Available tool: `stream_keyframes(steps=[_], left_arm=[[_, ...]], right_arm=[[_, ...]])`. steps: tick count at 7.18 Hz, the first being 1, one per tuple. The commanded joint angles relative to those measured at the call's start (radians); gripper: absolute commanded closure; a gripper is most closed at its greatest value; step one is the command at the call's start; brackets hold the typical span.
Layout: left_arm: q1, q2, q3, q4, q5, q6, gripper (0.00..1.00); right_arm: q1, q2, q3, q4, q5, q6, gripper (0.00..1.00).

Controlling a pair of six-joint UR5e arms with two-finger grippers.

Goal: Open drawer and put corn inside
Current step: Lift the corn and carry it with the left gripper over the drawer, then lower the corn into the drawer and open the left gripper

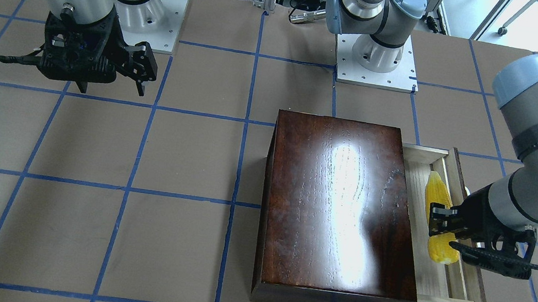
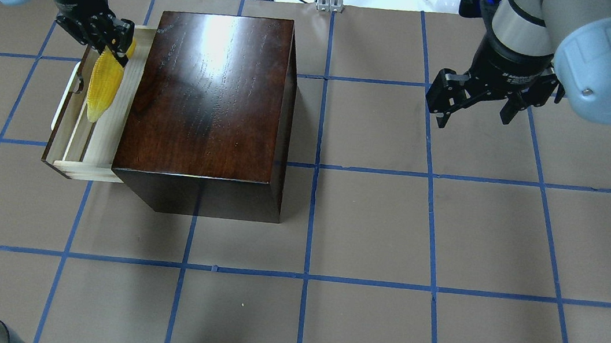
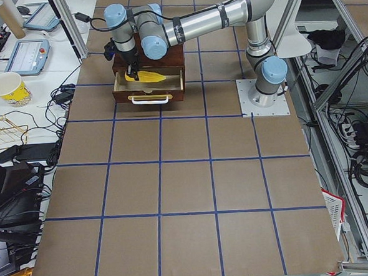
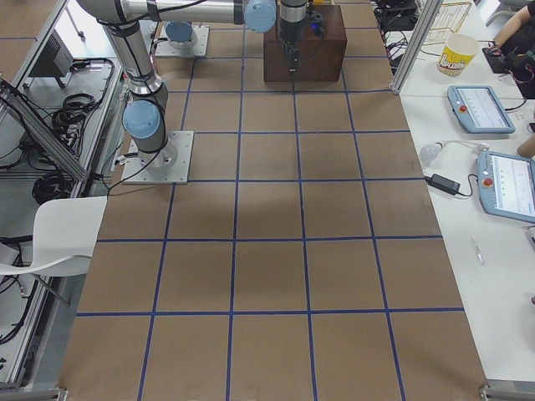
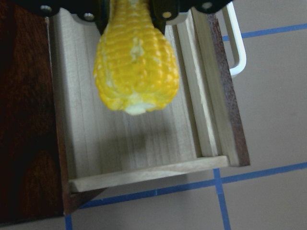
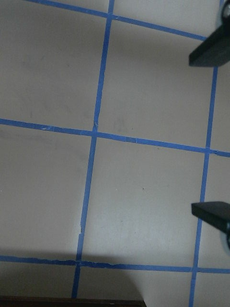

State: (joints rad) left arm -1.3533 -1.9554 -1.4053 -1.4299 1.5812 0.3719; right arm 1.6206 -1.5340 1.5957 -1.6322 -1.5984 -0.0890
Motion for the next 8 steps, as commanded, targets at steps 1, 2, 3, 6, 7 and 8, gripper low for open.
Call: stream_keyframes(steps=[1,2,3,6,7,8], left_arm=[[0.006,-0.017,-0.017,0.014,0.000,0.007,1.00],[0.008,-0.029,-0.023,0.023,-0.001,0.012,1.00],[0.008,-0.040,-0.023,0.035,-0.004,0.010,0.97],[0.007,-0.028,-0.021,0.040,0.006,-0.002,0.00],[-0.006,-0.013,-0.009,0.026,0.008,-0.005,0.00],[-0.012,-0.002,-0.007,0.020,0.010,-0.007,0.00]], right_arm=[[0.001,0.000,0.000,0.000,0.000,0.000,0.00],[0.001,0.000,0.001,0.000,0.000,0.000,0.00],[-0.002,0.000,0.000,0.000,0.000,0.000,0.00],[-0.002,0.000,0.000,0.000,0.000,0.000,0.00],[-0.002,0.000,0.000,0.000,0.000,0.000,0.00],[0.001,0.000,0.000,0.000,0.000,0.000,0.00]])
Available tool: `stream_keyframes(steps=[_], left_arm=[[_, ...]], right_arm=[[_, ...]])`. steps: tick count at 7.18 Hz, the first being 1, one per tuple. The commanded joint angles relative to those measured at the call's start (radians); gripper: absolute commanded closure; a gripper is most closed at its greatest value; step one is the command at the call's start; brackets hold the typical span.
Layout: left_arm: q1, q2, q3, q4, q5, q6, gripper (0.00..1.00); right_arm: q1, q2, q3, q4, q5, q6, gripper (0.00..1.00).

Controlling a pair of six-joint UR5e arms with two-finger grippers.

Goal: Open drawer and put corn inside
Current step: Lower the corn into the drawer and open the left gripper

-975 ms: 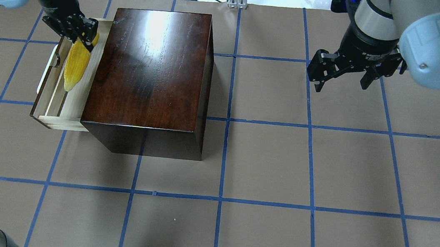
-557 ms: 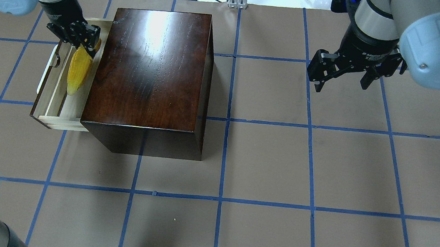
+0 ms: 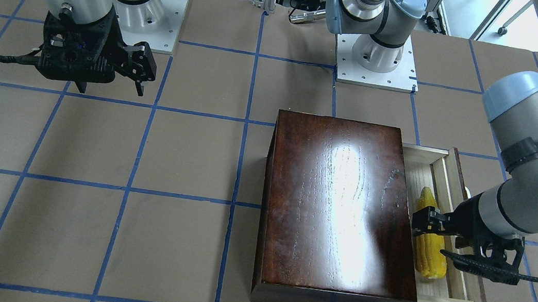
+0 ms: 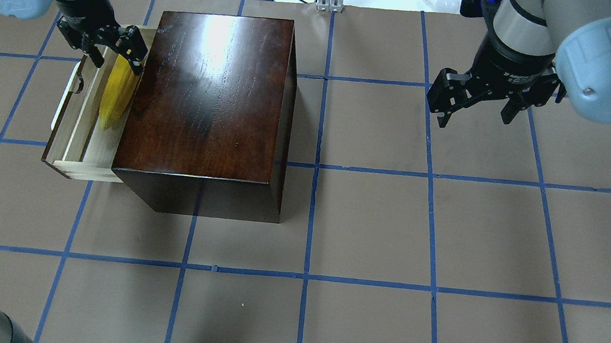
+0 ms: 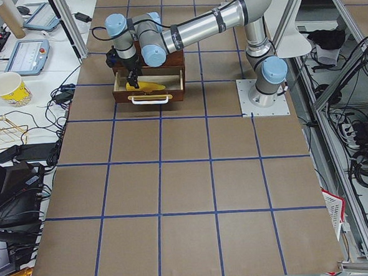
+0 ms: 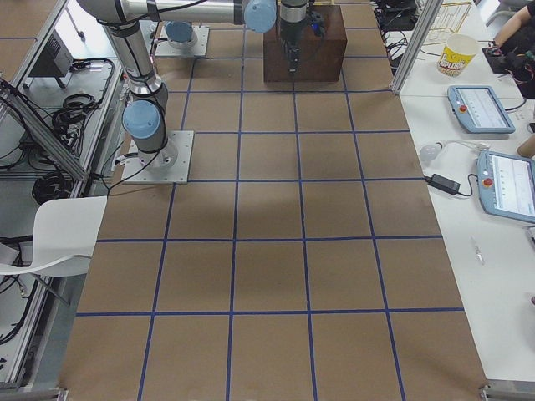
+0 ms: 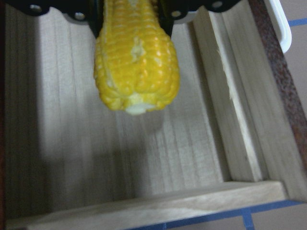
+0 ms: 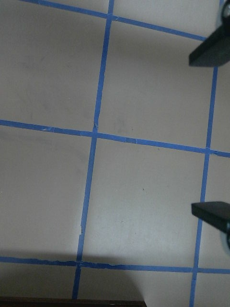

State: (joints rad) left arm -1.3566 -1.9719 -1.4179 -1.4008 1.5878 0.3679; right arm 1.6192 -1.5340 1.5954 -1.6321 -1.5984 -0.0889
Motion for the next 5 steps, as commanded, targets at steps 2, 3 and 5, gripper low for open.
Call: stream_keyframes(steps=[2,3,5], left_arm=[[-0.013,0.054,0.008,-0.020,0.000,-0.065,0.00],[-0.016,0.088,0.013,-0.029,-0.003,-0.158,0.00],[-0.029,0.116,0.051,-0.055,-0.014,-0.365,0.00]], right_arm=[[0.002,0.000,0.000,0.000,0.000,0.000,0.00],[0.002,0.000,0.000,0.000,0.000,0.000,0.00],[-0.001,0.000,0.000,0.000,0.000,0.000,0.00]])
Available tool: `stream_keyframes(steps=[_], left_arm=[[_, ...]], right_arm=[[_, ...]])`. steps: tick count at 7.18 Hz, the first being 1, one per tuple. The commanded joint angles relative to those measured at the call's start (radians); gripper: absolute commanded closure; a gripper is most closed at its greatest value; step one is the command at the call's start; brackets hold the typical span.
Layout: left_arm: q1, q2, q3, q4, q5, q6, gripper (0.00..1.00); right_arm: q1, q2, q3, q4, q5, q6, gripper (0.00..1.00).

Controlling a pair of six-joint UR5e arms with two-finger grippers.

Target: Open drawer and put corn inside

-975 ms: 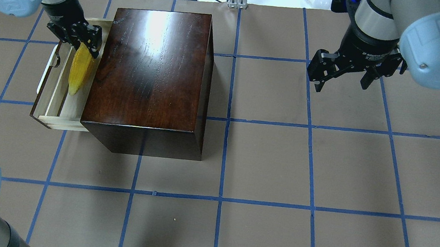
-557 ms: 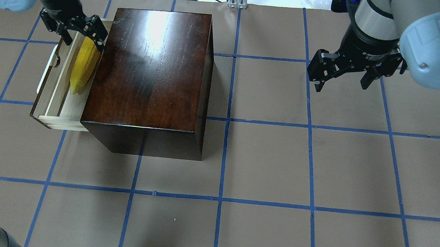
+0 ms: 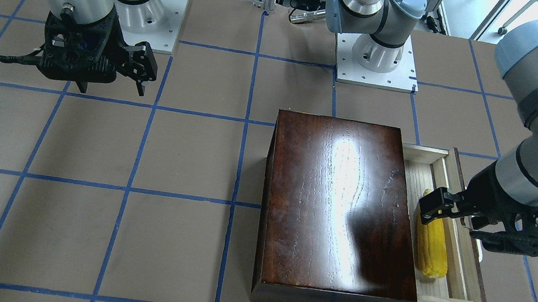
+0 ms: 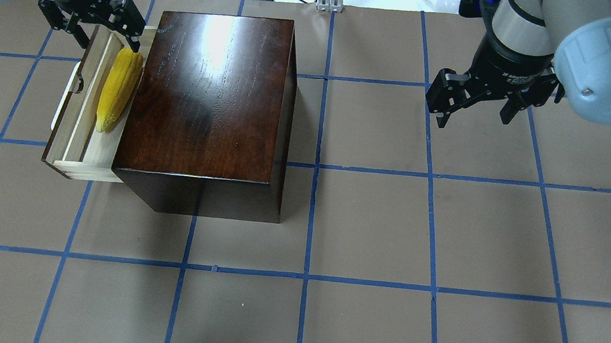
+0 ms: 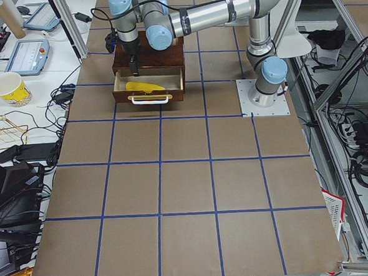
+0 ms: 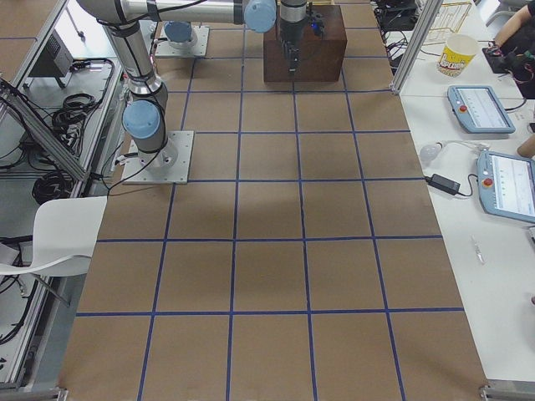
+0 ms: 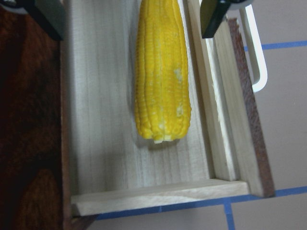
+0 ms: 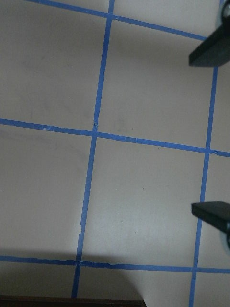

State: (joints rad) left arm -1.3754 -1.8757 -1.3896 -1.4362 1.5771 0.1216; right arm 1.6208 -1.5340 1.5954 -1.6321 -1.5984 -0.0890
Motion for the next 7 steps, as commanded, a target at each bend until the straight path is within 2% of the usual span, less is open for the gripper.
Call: stream_keyframes(steps=[1,3,7], left_arm=[[-0.055,0.044,0.029,-0.024,-0.011,-0.202,0.00],[-0.119,0.093,0.026,-0.082,0.001,-0.209,0.00],[-0.226,0.110,-0.038,-0.079,0.001,-0.188,0.00]], right_arm=[[0.001,0.000,0.000,0.000,0.000,0.000,0.00],[-0.002,0.000,0.000,0.000,0.000,0.000,0.00],[-0.002,0.000,0.000,0.000,0.000,0.000,0.00]])
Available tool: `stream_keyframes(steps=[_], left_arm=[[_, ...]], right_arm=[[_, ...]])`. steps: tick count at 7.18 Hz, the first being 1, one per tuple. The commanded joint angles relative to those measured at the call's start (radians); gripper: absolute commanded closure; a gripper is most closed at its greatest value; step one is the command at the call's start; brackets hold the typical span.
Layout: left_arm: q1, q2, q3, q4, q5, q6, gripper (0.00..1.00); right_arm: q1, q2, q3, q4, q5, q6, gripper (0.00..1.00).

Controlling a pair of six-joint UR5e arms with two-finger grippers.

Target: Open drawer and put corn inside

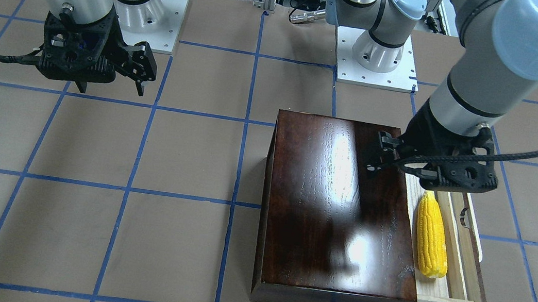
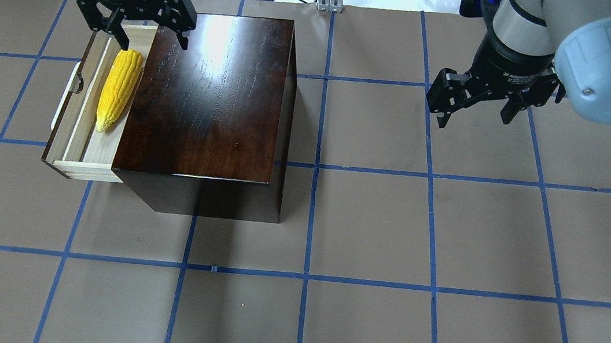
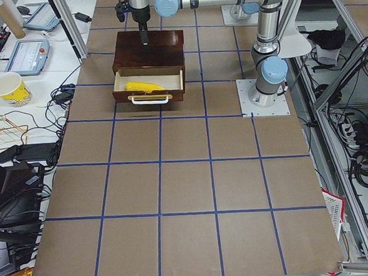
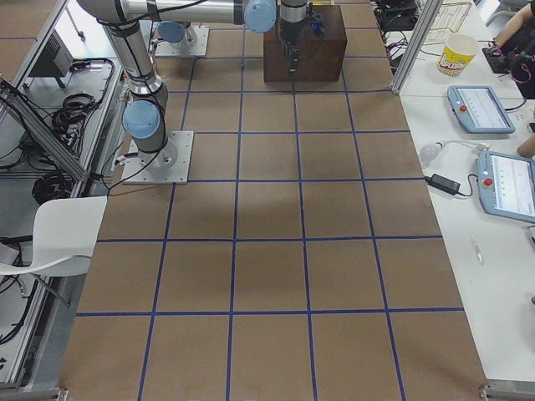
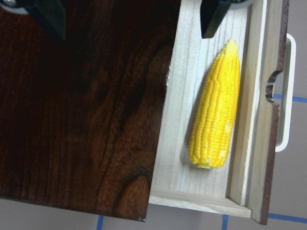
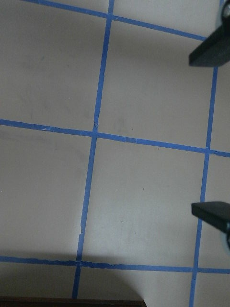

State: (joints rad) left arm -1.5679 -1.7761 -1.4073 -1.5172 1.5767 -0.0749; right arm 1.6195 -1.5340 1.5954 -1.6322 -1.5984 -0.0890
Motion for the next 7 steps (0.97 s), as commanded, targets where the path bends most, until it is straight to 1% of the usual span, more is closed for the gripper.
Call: stream_keyframes(steps=[1,2,4,7], left_arm=[[-0.035,0.024,-0.022,-0.012,0.003,0.041,0.00],[-0.031,0.035,-0.025,-0.026,0.003,0.082,0.00],[-0.006,0.037,-0.025,-0.034,0.005,0.084,0.00],[-0.003,0.041,-0.024,-0.043,0.005,0.084,0.00]], right_arm=[[0.002,0.000,0.000,0.000,0.000,0.000,0.00],[0.002,0.000,0.000,0.000,0.000,0.000,0.00],[-0.001,0.000,0.000,0.000,0.000,0.000,0.00],[0.002,0.000,0.000,0.000,0.000,0.000,0.00]])
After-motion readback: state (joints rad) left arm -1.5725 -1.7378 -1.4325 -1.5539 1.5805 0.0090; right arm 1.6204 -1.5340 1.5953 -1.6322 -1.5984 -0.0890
